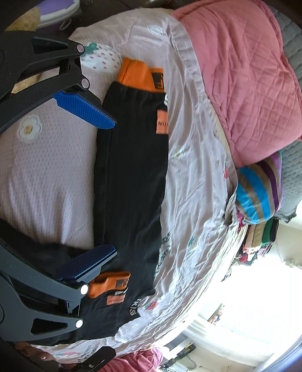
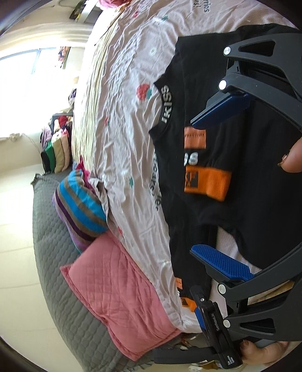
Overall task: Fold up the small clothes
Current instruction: 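Move the left gripper to the other sleeve's orange cuff, then close the left gripper on the orange cuff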
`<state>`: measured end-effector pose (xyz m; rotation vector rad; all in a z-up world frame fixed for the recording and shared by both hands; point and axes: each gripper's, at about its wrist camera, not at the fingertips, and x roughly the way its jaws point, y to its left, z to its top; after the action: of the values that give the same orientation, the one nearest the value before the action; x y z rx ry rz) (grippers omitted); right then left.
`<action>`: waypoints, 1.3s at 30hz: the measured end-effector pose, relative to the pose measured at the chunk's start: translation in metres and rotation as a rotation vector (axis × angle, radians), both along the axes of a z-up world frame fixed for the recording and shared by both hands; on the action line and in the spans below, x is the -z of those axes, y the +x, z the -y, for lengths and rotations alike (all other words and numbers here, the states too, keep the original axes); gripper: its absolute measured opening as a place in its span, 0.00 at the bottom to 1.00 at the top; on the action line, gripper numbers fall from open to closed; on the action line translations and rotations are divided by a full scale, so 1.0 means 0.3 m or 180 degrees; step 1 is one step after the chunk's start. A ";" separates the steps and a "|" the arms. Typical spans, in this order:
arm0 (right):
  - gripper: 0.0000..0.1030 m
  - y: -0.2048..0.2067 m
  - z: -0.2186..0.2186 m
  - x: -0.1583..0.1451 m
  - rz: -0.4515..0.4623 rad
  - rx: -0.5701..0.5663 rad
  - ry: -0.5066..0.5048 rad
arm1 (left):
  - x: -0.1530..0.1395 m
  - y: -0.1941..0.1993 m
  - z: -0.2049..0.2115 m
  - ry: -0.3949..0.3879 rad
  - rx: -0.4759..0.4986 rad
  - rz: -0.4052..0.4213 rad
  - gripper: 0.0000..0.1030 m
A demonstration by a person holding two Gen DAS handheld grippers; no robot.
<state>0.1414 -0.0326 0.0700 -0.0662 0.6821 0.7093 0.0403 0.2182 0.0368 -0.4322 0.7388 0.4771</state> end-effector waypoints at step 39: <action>0.96 -0.091 -0.337 0.118 -0.0098 -0.0673 -0.0270 | 0.180 -0.217 -0.398 -0.0829 -0.0930 0.0182 0.91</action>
<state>0.1141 0.0686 0.0347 -0.2080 0.7413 0.8855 -0.0247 0.3376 -0.0171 -0.8013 0.6876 0.6419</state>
